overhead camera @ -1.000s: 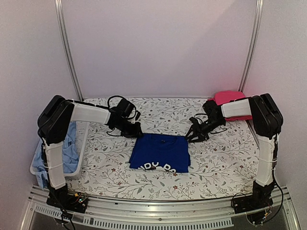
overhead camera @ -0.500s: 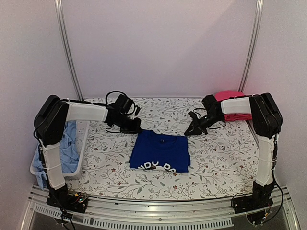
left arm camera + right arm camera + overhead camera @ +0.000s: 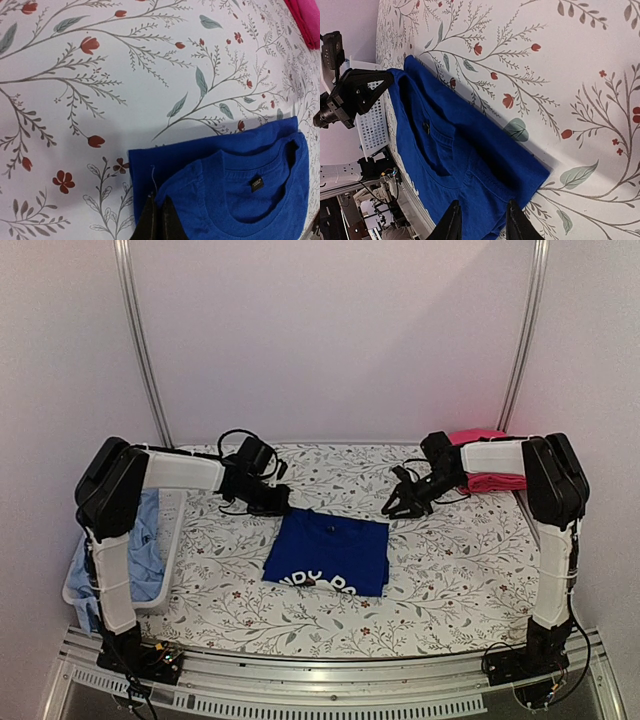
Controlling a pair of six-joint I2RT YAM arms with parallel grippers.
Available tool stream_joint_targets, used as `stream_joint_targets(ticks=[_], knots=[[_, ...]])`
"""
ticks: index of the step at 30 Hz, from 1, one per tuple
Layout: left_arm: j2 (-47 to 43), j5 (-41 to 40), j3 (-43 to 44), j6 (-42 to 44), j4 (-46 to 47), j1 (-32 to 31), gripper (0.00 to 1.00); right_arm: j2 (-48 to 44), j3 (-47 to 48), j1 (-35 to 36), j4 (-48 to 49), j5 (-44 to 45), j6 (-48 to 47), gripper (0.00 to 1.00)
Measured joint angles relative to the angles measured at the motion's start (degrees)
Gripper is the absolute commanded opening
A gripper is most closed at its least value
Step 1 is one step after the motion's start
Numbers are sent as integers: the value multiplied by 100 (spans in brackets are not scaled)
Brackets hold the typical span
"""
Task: Fold and stack the mixed laundry pile
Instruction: Adjust the square-folded T-shirt at the center of the board.
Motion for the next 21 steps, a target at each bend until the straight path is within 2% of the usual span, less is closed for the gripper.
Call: stream_joint_targets(ticks=[9, 10, 11, 13, 21], knots=[[103, 59, -2, 0, 42, 2, 0, 417, 4, 262, -116, -83, -133, 30], [105, 59, -2, 0, 42, 2, 0, 463, 4, 289, -129, -87, -138, 23], [105, 61, -2, 0, 46, 2, 0, 476, 4, 302, -122, -105, -144, 12], [105, 61, -2, 0, 46, 2, 0, 479, 11, 308, -138, -107, -155, 1], [103, 37, -26, 0, 63, 2, 0, 433, 162, 299, -262, 90, -146, 0]])
